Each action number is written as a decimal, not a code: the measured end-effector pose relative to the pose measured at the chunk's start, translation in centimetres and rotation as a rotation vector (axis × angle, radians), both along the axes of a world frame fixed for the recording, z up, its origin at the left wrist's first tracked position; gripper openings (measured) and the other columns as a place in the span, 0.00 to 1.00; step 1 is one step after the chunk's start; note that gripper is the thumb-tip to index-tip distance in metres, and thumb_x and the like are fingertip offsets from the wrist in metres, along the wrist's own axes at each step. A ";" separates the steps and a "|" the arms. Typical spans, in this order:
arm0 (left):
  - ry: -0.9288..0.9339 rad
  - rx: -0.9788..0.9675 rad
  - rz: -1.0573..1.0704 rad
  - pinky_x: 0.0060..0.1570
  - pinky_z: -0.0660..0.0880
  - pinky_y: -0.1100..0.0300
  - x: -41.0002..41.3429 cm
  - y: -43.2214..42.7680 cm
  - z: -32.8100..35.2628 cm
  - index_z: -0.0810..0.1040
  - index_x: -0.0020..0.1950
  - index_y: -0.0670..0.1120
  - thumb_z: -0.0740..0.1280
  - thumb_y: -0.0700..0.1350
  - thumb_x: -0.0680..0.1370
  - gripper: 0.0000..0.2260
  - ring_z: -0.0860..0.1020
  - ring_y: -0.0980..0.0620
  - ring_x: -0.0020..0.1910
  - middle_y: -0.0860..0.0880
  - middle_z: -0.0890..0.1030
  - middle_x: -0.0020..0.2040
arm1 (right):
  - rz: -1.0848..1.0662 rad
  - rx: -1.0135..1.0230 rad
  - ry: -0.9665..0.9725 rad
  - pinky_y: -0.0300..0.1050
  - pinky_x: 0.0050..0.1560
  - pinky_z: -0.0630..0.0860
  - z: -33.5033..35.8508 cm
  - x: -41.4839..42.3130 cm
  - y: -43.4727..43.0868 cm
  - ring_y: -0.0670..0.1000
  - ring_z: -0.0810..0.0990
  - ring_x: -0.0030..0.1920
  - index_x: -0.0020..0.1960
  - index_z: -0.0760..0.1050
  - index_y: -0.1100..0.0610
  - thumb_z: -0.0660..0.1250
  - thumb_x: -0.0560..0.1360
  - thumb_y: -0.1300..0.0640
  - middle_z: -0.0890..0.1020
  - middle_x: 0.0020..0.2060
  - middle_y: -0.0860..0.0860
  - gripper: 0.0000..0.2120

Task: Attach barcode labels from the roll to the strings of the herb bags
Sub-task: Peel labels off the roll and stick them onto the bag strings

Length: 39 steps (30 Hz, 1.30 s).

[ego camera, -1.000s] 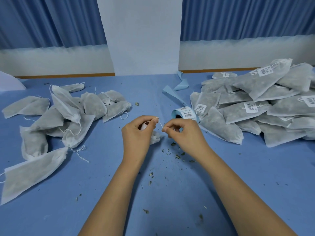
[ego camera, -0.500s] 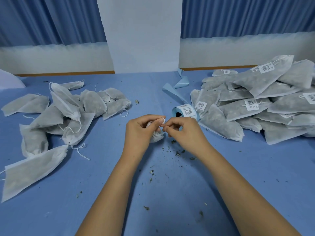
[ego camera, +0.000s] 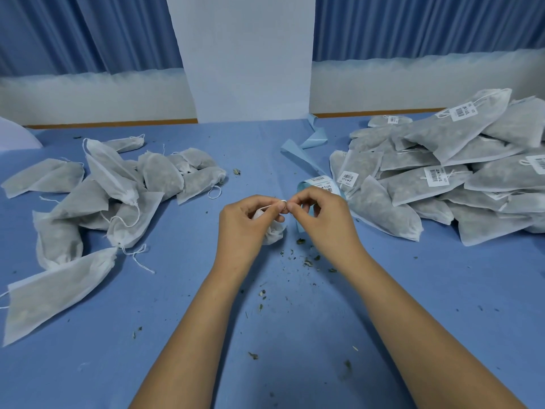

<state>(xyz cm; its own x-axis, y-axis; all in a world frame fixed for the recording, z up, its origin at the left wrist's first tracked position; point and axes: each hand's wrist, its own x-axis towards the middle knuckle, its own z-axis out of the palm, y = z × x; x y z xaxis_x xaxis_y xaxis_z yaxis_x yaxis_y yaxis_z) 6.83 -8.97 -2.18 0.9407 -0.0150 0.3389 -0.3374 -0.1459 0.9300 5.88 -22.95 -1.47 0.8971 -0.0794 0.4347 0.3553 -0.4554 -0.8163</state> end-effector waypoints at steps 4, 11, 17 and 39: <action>0.047 -0.037 -0.037 0.36 0.72 0.72 -0.1 0.0 0.1 0.84 0.39 0.49 0.71 0.42 0.76 0.06 0.79 0.62 0.34 0.56 0.83 0.35 | 0.001 0.002 -0.030 0.31 0.37 0.66 0.1 -0.3 0.4 0.42 0.70 0.34 0.39 0.77 0.61 0.68 0.72 0.64 0.74 0.31 0.42 0.03; 0.367 -0.269 -0.292 0.42 0.75 0.66 -0.1 0.2 0.6 0.84 0.36 0.45 0.67 0.40 0.77 0.11 0.78 0.56 0.35 0.51 0.80 0.33 | -0.031 -0.063 -0.071 0.42 0.41 0.70 0.4 -0.3 0.5 0.51 0.72 0.37 0.39 0.75 0.62 0.68 0.70 0.68 0.73 0.32 0.45 0.03; 0.454 -0.394 -0.262 0.39 0.76 0.65 -0.1 0.0 0.8 0.78 0.32 0.43 0.67 0.40 0.78 0.13 0.79 0.54 0.34 0.48 0.79 0.32 | -0.003 -0.116 -0.088 0.39 0.41 0.68 0.2 -0.3 0.5 0.49 0.73 0.38 0.43 0.78 0.62 0.69 0.73 0.65 0.78 0.37 0.51 0.00; 0.104 0.192 -0.152 0.39 0.72 0.70 0.3 2.5 1.2 0.84 0.41 0.51 0.75 0.45 0.72 0.02 0.78 0.59 0.36 0.53 0.83 0.37 | -0.226 0.232 -0.004 0.26 0.34 0.66 0.8 1.1 -2.4 0.35 0.72 0.28 0.43 0.73 0.60 0.60 0.78 0.66 0.76 0.31 0.47 0.07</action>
